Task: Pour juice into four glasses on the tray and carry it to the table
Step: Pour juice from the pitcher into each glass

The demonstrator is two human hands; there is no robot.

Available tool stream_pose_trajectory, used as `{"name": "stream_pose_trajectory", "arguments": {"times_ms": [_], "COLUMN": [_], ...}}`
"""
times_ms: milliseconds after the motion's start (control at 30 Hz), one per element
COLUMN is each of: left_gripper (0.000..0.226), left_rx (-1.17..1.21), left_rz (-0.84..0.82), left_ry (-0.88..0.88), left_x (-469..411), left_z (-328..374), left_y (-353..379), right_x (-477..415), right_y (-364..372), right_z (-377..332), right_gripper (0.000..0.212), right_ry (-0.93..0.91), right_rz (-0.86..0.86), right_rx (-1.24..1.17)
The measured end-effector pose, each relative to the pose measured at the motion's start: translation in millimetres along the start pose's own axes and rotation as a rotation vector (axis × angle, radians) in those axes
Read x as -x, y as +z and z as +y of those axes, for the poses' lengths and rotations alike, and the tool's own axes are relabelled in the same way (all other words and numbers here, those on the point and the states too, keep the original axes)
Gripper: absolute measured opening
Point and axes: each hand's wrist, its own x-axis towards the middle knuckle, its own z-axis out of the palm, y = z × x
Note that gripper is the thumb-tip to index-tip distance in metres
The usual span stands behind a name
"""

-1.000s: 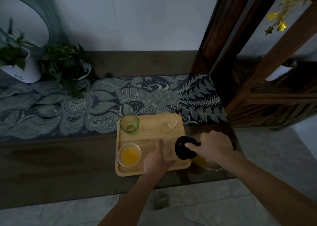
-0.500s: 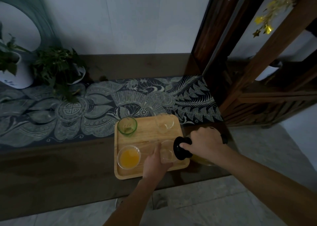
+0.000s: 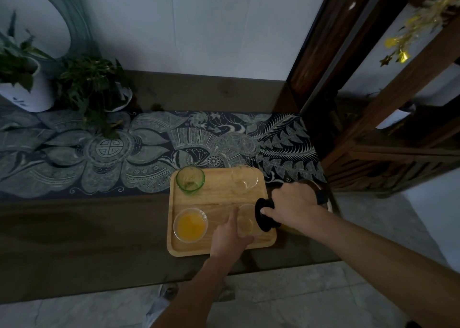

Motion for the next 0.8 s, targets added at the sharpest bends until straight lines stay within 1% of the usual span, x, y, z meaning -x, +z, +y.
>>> {"name": "stream_pose_trajectory", "arguments": {"times_ms": [333,800], "left_gripper": [0.103,0.098], "left_rx": [-0.006,-0.006], "left_rz": [-0.002,-0.012], "left_ry": [0.016,0.02], "left_x": [-0.5,-0.4], "left_z": [-1.6,-1.3], "left_y": [1.5,0.9], "right_x": [-5.3,-7.2], "right_y": [-3.6,-12.1], "right_z": [-5.8,-11.6], "right_gripper": [0.055,0.055], "right_ry": [0.002,-0.001], "right_rz": [-0.026,-0.053], "right_rx": [0.029,0.069]}}
